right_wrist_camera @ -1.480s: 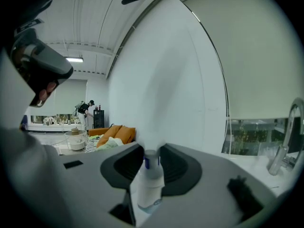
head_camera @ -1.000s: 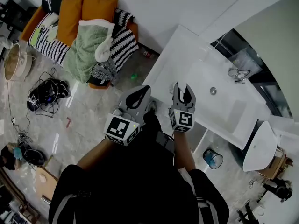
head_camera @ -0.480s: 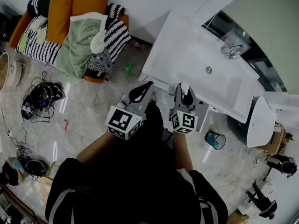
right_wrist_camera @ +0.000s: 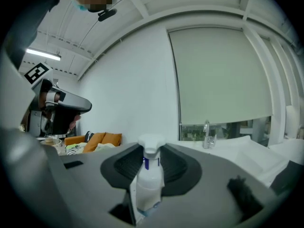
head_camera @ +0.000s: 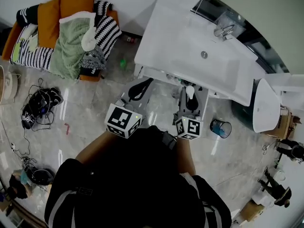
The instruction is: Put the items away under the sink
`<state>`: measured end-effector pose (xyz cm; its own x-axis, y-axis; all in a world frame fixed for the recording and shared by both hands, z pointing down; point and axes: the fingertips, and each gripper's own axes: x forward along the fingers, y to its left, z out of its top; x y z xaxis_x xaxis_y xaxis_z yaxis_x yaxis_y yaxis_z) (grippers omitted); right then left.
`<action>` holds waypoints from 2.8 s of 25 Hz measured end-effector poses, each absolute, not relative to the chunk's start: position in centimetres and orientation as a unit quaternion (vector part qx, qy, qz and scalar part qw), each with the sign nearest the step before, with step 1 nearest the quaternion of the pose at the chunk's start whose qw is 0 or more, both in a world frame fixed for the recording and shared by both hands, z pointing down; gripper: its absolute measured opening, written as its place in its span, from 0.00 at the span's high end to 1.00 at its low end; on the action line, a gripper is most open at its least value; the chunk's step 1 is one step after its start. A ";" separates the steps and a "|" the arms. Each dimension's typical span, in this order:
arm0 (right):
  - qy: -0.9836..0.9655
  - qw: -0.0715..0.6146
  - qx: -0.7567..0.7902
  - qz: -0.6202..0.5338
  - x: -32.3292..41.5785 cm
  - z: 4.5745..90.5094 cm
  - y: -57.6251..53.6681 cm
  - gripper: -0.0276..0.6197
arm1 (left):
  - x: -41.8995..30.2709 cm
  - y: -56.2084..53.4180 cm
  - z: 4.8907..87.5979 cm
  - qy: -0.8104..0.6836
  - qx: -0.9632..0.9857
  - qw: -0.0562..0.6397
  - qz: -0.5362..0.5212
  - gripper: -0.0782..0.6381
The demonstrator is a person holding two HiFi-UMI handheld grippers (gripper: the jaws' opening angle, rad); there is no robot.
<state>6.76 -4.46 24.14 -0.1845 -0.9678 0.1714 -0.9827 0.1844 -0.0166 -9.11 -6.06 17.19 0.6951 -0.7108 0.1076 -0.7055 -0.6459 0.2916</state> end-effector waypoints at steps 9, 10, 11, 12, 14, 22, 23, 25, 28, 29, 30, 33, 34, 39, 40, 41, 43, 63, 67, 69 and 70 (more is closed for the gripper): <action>-0.757 0.066 0.646 0.070 12.7 25.4 2.1 0.77 | -3.2 -0.4 17.9 -0.383 0.910 0.160 0.007 0.88; -0.757 0.068 0.646 0.071 13.3 25.6 2.9 0.77 | -2.5 0.4 18.0 -0.382 0.910 0.159 0.009 0.88; -0.758 0.069 0.645 0.072 13.8 25.9 3.7 0.77 | -1.9 1.2 18.2 -0.382 0.910 0.158 0.010 0.88; -0.759 0.071 0.643 0.073 14.3 26.1 4.6 0.77 | -1.3 2.0 18.3 -0.383 0.910 0.158 0.010 0.88; -0.762 0.074 0.639 0.073 15.2 26.5 6.3 0.77 | -0.2 3.6 18.6 -0.388 0.908 0.159 0.010 0.88; -0.773 0.080 0.625 0.077 18.3 28.4 11.2 0.77 | 2.5 8.4 20.2 -0.407 0.900 0.154 0.015 0.88; -0.774 0.080 0.623 0.079 18.6 28.8 11.7 0.77 | 2.6 8.9 20.6 -0.411 0.898 0.154 0.016 0.88; -0.778 0.081 0.618 0.081 19.0 29.5 12.3 0.77 | 2.5 9.5 21.0 -0.421 0.894 0.153 0.015 0.88; -0.779 0.085 0.615 0.083 19.2 30.8 12.9 0.77 | 2.1 9.9 21.6 -0.431 0.890 0.148 0.016 0.88; -0.779 0.086 0.615 0.084 19.2 31.3 13.1 0.77 | 1.9 10.0 21.8 -0.432 0.890 0.144 0.018 0.88; -0.779 0.086 0.615 0.084 19.1 31.7 13.3 0.77 | 1.8 10.0 22.1 -0.433 0.890 0.141 0.020 0.88; -0.779 0.083 0.616 0.082 18.6 33.3 13.1 0.77 | 1.4 9.3 23.8 -0.426 0.895 0.132 0.023 0.88; -0.779 0.082 0.616 0.082 18.4 34.0 12.9 0.77 | 1.4 8.9 24.6 -0.423 0.896 0.132 0.023 0.88; -0.771 0.073 0.627 0.083 18.6 38.7 11.1 0.77 | 2.3 6.8 29.7 -0.410 0.902 0.132 0.025 0.88; -0.769 0.072 0.629 0.085 18.6 39.8 10.9 0.77 | 2.4 6.5 30.8 -0.409 0.902 0.136 0.025 0.88; -0.768 0.072 0.631 0.087 18.6 41.0 10.6 0.77 | 2.5 6.3 32.0 -0.408 0.902 0.138 0.026 0.88; -0.766 0.071 0.632 0.090 18.6 43.1 9.9 0.77 | 2.6 5.6 34.3 -0.409 0.901 0.139 0.029 0.88; -0.769 0.075 0.630 0.074 19.5 65.4 4.6 0.77 | 4.3 -0.3 57.0 -0.410 0.905 0.117 0.007 0.88; -0.771 0.070 0.629 0.072 19.5 69.9 3.9 0.77 | 3.6 0.0 61.2 -0.416 0.903 0.111 -0.004 0.88; -0.771 0.066 0.629 0.068 19.5 71.6 3.4 0.77 | 3.2 0.0 62.8 -0.416 0.903 0.109 -0.012 0.88; -0.772 0.064 0.629 0.063 19.4 72.3 3.2 0.77 | 2.9 0.0 63.4 -0.416 0.903 0.106 -0.017 0.88</action>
